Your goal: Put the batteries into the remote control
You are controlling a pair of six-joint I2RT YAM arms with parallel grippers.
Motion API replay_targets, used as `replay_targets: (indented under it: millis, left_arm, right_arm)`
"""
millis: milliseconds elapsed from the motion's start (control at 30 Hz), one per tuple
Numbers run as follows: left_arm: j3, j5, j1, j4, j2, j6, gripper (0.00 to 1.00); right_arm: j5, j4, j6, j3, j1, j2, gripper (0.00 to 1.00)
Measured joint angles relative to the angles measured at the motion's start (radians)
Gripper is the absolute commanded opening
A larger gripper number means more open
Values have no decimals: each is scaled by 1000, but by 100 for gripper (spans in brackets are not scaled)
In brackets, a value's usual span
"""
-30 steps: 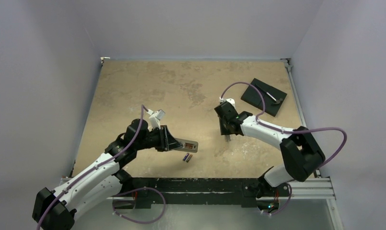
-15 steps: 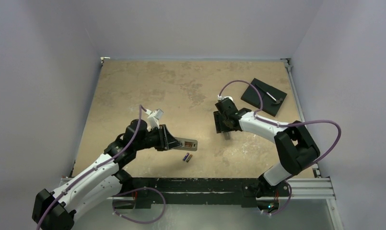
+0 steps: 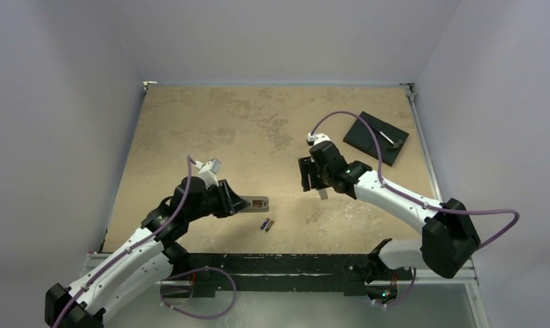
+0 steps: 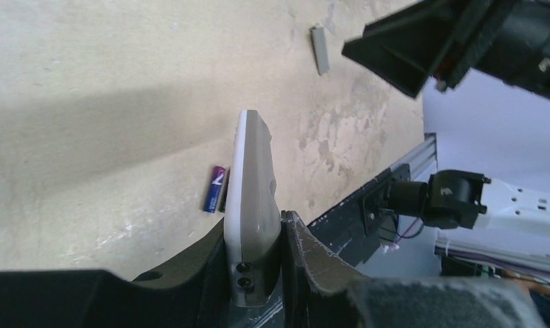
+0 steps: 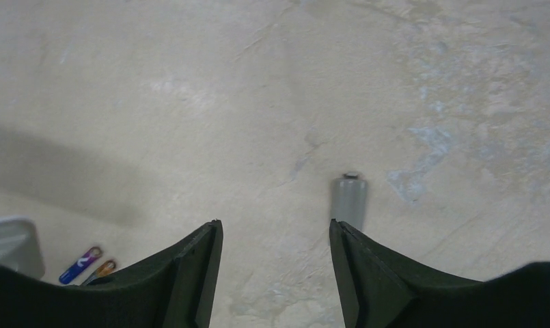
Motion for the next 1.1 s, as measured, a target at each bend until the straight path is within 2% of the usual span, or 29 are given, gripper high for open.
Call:
replay_targets:
  millis: [400, 667, 1100]
  left_arm:
    - [32, -220, 0, -198, -135, -29, 0]
    - [32, -294, 0, -266, -184, -59, 0]
    - [56, -360, 0, -355, -269, -67, 0]
  right_arm:
    - [-46, 21, 101, -57, 248, -32, 62]
    - [-42, 71, 166, -56, 397, 52, 65]
    - [-5, 150, 325, -50, 499, 110, 73]
